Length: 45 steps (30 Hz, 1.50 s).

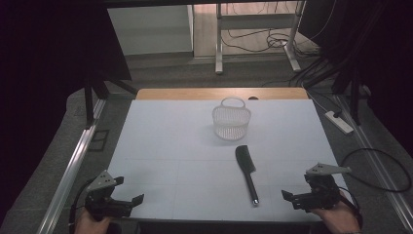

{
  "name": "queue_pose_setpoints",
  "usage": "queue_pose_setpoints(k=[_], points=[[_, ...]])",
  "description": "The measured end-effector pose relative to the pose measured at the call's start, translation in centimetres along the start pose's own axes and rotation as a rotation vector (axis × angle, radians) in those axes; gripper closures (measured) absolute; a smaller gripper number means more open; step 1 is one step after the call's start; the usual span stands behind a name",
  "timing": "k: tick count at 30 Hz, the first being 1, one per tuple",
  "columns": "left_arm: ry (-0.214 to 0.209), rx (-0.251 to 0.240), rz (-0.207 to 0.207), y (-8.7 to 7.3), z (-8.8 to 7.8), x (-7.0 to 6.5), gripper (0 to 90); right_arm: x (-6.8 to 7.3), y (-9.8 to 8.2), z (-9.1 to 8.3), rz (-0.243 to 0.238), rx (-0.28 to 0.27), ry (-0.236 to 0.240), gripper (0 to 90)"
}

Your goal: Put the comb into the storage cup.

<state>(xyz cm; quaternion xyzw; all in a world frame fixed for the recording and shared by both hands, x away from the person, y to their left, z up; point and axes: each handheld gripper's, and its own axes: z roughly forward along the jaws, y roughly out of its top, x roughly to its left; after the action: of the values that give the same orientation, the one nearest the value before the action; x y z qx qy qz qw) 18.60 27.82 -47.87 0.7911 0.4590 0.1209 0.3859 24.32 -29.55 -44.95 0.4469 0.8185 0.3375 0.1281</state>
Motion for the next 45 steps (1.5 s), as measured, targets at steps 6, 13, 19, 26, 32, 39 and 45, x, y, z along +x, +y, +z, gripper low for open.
queue_pose_setpoints(k=[6, 13, 19, 26, 32, 39, 45], points=[[-0.003, -0.004, -0.003, 0.0, 0.0, 0.1, 0.7, -0.1, 0.2, 0.2, -0.002, -0.008, 0.014, 0.0], [-0.005, -0.004, -0.001, 0.0, -0.1, 0.0, 0.8, -0.2, 0.6, 0.5, -0.016, 0.002, 0.054, 0.0], [-0.007, -0.005, 0.002, 0.0, -0.1, 0.1, 0.7, -0.1, 1.0, 0.9, -0.016, 0.0, 0.081, 0.0], [-0.007, -0.006, 0.002, 0.0, -0.1, 0.1, 0.7, 0.0, 1.6, 1.0, -0.025, -0.01, 0.093, 0.0], [-0.007, -0.006, 0.002, 0.0, -0.1, 0.1, 0.8, 0.2, 2.0, 1.3, -0.024, -0.003, 0.081, 0.0], [-0.007, -0.005, 0.002, 0.0, -0.1, 0.1, 0.7, 0.4, 2.5, 1.8, -0.04, 0.008, 0.076, 0.0], [-0.008, -0.008, -0.001, -0.1, -0.1, 0.1, 0.7, 0.8, 2.9, 2.3, -0.067, 0.029, 0.076, 0.0]])
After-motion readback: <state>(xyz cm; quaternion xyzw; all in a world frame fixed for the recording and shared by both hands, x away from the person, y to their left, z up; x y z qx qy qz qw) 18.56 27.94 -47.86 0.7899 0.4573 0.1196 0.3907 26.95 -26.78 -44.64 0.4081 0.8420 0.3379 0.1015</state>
